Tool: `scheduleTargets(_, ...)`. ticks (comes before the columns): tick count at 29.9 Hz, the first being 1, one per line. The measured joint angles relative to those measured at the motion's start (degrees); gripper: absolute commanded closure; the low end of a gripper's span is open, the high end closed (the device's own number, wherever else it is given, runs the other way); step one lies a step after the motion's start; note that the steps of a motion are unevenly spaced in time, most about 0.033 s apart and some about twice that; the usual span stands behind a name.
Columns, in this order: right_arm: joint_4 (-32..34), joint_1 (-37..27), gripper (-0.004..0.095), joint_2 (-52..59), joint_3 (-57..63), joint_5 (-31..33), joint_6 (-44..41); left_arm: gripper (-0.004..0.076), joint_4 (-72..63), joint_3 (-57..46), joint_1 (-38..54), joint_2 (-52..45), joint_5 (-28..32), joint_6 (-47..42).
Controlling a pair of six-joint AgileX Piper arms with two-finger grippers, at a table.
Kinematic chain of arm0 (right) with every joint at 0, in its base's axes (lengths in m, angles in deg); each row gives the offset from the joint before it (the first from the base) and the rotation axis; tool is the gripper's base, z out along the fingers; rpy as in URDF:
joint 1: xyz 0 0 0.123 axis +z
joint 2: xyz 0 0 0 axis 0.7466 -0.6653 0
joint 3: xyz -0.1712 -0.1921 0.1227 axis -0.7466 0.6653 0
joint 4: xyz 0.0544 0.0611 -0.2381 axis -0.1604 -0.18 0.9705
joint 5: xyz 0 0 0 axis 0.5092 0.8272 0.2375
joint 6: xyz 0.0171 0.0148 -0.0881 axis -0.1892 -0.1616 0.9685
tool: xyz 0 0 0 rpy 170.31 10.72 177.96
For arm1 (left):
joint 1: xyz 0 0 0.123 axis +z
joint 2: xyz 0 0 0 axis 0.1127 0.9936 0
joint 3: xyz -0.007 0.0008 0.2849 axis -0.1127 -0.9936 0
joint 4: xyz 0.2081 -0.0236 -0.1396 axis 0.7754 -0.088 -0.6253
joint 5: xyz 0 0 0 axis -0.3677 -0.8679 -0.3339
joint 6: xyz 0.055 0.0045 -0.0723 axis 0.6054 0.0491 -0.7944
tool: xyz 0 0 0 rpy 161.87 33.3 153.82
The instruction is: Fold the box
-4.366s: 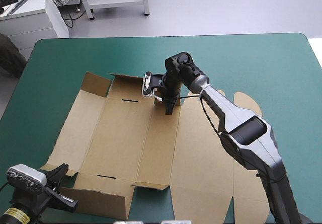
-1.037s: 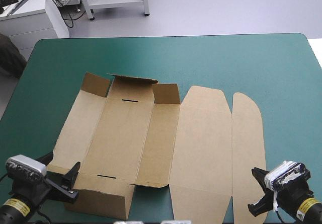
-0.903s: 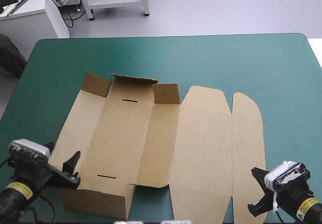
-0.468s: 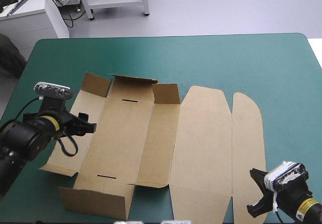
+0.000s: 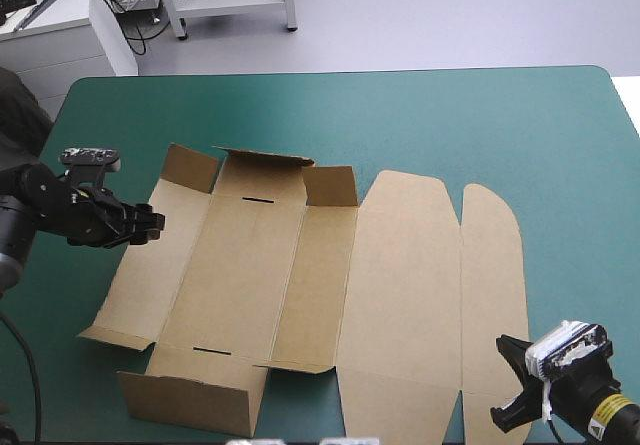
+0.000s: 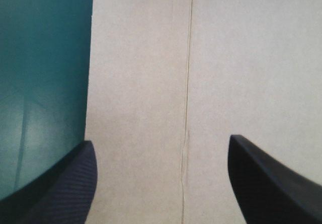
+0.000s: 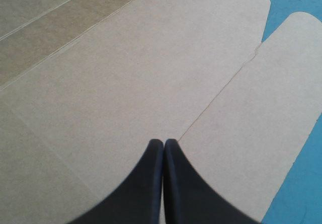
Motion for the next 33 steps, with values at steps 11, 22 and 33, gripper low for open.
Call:
scheduleTargets(11, -0.06, 0.0, 0.0928, 0.0, 0.0, 0.0, 0.0, 0.021, -12.53, -2.25, 15.16, 6.28, -3.04, 21.07)
scheduleTargets(22, -0.24, 0.0, 0.0928, 0.0, 0.0, 0.0, 0.0, 0.021, -18.15, -12.77, 18.0, 11.67, 1.11, 33.4)
scheduleTargets(33, -0.25, 0.0, 0.0928, 0.0, 0.0, -0.02, -0.05, 0.0239, -24.47, -12.88, 18.11, 14.42, -4.66, 40.95)
